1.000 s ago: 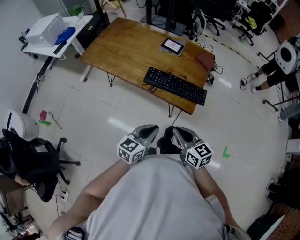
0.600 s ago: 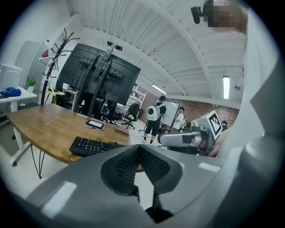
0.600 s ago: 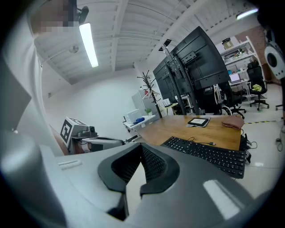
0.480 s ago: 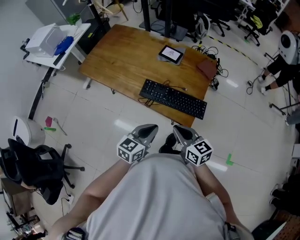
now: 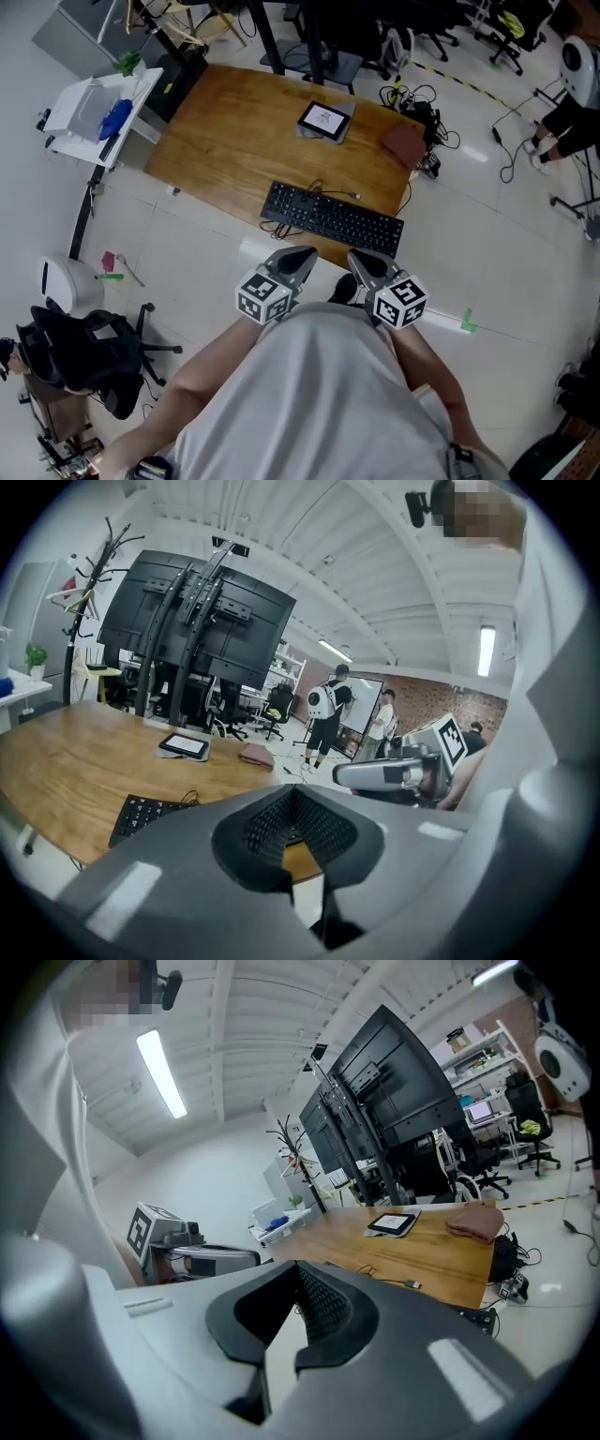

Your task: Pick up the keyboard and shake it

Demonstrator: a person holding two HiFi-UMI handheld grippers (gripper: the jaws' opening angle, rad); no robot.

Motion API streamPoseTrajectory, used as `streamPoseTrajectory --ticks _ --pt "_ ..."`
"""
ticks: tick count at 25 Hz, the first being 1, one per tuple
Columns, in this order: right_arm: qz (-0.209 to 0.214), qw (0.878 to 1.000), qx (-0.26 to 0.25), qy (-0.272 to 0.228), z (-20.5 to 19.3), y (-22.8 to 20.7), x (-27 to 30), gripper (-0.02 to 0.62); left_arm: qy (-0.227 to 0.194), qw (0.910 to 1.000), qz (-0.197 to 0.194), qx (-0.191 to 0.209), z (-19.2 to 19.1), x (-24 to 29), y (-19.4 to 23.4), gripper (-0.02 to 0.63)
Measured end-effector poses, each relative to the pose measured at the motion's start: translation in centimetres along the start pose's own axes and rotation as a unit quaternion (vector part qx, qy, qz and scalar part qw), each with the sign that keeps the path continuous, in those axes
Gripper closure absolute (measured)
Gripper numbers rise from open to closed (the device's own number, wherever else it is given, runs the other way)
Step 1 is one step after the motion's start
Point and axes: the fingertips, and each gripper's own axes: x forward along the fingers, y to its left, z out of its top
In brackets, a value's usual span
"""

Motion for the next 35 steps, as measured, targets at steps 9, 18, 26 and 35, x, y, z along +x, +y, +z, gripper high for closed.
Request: streamPoseTrajectory --ticks 9,18,26,35 --pt "0.017 1.0 0.005 0.006 1.1 -3.3 1.4 0.594 0.02 0.9998 0.008 -0.003 1.2 3.4 1.3 0.606" --pt "0.001 1.0 0.012 0.028 -0.3 -3.8 2.2 0.594 0.049 0.9986 0.001 -0.02 -0.1 3.5 3.7 0.606" --pt "-0.051 0.997 0.038 0.032 -0.8 -4.5 3.2 0.594 0.083 0.9946 -0.06 -0.014 -0.8 4.7 5.1 0.606" --pt "-0.106 0.988 0.093 0.058 -3.4 -5.6 3.9 0.594 0.167 0.9781 -0.108 -0.062 -4.7 4.3 7.6 0.606"
